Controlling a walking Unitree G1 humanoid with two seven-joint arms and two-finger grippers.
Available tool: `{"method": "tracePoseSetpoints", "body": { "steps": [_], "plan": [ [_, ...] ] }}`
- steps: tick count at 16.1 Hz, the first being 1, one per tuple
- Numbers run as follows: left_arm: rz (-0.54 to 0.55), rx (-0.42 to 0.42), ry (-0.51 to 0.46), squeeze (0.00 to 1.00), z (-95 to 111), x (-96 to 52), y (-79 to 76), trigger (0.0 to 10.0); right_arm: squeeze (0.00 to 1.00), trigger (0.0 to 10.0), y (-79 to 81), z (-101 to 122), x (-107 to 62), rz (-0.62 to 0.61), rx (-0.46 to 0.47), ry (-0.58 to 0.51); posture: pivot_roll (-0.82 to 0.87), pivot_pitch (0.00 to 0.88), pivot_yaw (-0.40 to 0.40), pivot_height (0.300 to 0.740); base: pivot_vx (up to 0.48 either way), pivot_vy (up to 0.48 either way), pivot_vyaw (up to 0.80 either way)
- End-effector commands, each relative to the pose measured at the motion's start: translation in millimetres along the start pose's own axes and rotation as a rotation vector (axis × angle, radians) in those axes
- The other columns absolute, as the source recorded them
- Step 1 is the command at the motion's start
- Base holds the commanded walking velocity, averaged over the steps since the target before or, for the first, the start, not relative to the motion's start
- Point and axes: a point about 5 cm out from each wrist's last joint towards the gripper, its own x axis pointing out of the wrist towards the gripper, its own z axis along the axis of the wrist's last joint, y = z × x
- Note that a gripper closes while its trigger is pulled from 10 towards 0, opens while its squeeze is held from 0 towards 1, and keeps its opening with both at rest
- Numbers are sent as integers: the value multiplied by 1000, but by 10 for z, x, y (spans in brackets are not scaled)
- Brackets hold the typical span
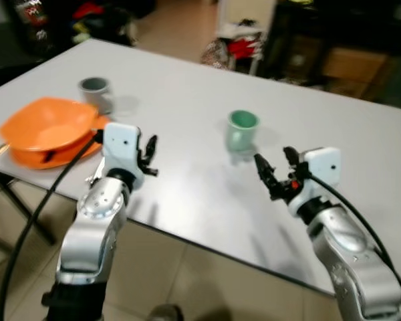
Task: Setting the table
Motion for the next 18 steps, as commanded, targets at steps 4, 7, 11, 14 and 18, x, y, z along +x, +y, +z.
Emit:
{"method": "tracePoseSetpoints", "body": {
  "steps": [4,7,11,14,18],
  "plan": [
    [-22,32,-5,0,-10,-12,-78,10000,0,10000,-104,-10,4,-53,-18,3,15,0,-28,740,0,0,800],
    [-68,51,-2,0,-23,-51,-105,10000,0,10000,-71,-63,9,-59,1,14,17,0,-35,740,0,0,798],
    [-62,37,8,0,-23,-29,-95,10000,0,10000,-136,-74,32,-107,39,12,28,0,-38,740,0,149,397],
    [-49,25,23,0,-41,-54,-65,10000,0,10000,-124,-91,55,-140,6,23,32,0,-44,740,0,331,0],
    [-32,21,32,0,-54,-52,-44,10000,0,10000,-148,-98,61,-153,-4,24,37,0,-55,740,0,379,0]
  ]
}}
